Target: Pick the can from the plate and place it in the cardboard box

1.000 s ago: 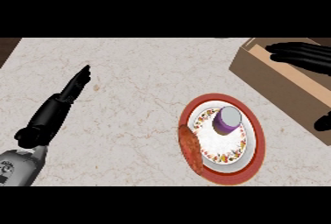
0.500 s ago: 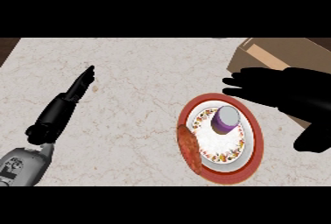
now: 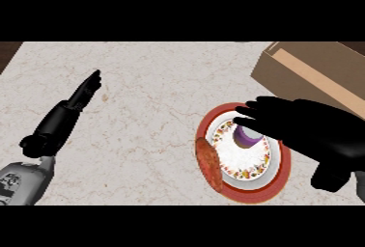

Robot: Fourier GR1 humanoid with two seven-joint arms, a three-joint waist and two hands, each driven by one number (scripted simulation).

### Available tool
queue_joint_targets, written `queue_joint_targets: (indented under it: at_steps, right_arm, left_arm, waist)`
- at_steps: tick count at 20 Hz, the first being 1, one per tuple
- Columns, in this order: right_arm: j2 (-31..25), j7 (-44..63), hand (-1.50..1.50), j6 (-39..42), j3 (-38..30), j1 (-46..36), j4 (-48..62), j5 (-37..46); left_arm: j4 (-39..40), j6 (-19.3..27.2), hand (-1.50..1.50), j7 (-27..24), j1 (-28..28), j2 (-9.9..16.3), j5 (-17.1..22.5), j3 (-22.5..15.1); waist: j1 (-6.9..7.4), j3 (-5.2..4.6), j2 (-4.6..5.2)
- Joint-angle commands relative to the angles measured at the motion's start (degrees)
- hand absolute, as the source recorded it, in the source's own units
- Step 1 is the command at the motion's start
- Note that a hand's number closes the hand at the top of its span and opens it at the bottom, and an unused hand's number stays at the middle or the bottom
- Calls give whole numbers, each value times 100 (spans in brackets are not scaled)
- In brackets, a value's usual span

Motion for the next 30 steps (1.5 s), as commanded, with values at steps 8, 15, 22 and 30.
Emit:
queue_joint_targets:
  at_steps: [8, 15, 22, 30]
  right_arm:
    - [804, -92, -150, -298, 220, 442, 238, 1545]
    - [1158, -484, -150, -938, 626, 582, 1010, 2638]
    - [1639, -636, -150, -712, 282, 319, 1487, 3083]
    - [1712, -1339, -150, -1206, 304, 625, 2097, 3575]
  left_arm:
    - [-423, -180, 0, -42, 519, -383, -396, 231]
    - [-269, -349, 0, 171, 191, -517, -631, 445]
    - [-155, -621, 0, 232, 54, -789, -766, 650]
    - [149, -777, 0, -7, -53, -884, -947, 969]
  waist:
    - [38, 3, 3]
    - [46, 5, 14]
    - [22, 3, 11]
    - [27, 3, 19]
